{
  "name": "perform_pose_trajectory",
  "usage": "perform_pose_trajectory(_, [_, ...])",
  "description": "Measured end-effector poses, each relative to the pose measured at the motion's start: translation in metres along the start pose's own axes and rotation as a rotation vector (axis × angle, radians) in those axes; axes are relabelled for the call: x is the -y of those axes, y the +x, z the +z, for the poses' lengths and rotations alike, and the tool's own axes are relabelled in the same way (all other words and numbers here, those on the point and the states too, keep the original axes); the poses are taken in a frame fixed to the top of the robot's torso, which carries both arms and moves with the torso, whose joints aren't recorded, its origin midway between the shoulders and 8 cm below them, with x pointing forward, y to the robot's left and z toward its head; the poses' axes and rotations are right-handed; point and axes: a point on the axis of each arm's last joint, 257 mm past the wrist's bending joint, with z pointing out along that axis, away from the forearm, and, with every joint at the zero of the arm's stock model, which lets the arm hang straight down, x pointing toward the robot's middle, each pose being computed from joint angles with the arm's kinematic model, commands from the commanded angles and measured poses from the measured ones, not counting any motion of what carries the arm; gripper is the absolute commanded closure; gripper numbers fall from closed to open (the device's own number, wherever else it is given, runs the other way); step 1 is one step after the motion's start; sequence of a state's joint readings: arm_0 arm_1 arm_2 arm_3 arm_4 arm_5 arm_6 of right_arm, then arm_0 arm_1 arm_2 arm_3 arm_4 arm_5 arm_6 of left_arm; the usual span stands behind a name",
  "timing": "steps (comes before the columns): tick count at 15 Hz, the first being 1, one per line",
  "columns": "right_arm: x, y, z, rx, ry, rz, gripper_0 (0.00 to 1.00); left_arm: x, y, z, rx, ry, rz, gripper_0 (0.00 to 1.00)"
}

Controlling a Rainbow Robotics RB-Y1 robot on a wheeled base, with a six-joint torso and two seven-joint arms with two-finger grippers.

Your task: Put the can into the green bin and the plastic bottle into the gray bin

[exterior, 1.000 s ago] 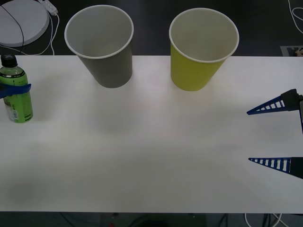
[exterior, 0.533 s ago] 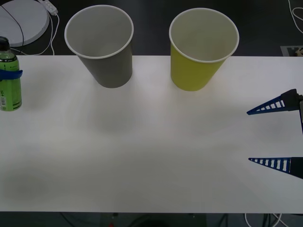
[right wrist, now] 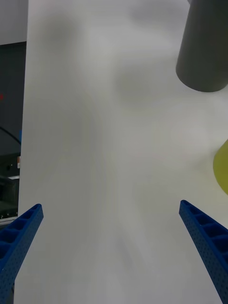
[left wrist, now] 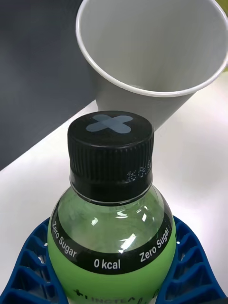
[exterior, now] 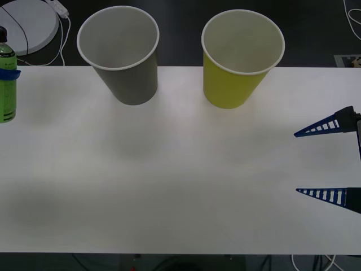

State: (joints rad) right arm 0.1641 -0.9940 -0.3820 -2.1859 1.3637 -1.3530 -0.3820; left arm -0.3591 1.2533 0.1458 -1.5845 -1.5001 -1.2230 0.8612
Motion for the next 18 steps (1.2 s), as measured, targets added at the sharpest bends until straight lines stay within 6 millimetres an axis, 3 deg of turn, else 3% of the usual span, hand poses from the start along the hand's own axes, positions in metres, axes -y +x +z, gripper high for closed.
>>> perform_pose_trajectory(12, [0.0, 0.0, 0.0, 0.0, 0.0, 0.0, 0.0, -0.005, -0.037, -0.04, -0.155, -0.03, 0.046, 1.0])
perform_pose_trajectory(18, [0.0, 0.0, 0.0, 0.0, 0.0, 0.0, 0.0, -0.015, -0.071, -0.03, -0.168, -0.019, 0.03, 1.0])
